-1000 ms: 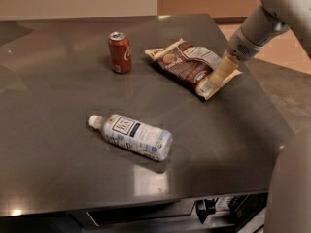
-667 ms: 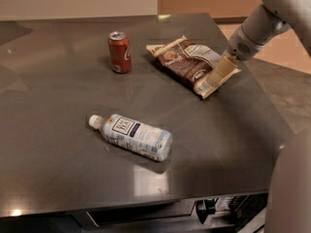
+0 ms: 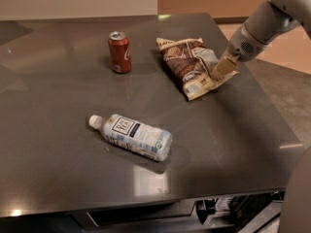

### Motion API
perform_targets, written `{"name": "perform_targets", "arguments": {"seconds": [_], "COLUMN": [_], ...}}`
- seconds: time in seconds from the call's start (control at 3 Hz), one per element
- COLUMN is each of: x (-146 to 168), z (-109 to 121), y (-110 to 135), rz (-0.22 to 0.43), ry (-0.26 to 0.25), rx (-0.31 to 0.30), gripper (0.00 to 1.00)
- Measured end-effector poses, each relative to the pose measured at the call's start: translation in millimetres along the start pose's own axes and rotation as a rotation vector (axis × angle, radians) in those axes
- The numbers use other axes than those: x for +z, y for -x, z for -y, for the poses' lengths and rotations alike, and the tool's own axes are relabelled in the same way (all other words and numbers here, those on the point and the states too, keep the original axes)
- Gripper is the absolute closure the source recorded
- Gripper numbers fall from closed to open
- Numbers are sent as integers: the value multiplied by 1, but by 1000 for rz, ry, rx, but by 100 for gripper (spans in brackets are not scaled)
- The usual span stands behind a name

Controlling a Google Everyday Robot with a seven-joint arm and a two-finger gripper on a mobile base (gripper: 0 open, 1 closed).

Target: Move brown chip bag near blue plastic bottle

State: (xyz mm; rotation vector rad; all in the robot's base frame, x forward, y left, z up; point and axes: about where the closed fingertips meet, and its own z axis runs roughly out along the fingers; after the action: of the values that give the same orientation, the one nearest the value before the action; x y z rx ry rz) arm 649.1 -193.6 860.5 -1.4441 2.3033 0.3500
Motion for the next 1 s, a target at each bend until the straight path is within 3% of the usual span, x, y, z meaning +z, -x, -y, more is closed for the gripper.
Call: {"name": "perform_targets", "arguments": {"seconds": [0.33,1.0], "x": [-16,-46], "z": [-33,-104], "y": [7,14], "rz": [32,108], "ry": [57,174], "rx": [-40,-109], "gripper": [100,100]}}
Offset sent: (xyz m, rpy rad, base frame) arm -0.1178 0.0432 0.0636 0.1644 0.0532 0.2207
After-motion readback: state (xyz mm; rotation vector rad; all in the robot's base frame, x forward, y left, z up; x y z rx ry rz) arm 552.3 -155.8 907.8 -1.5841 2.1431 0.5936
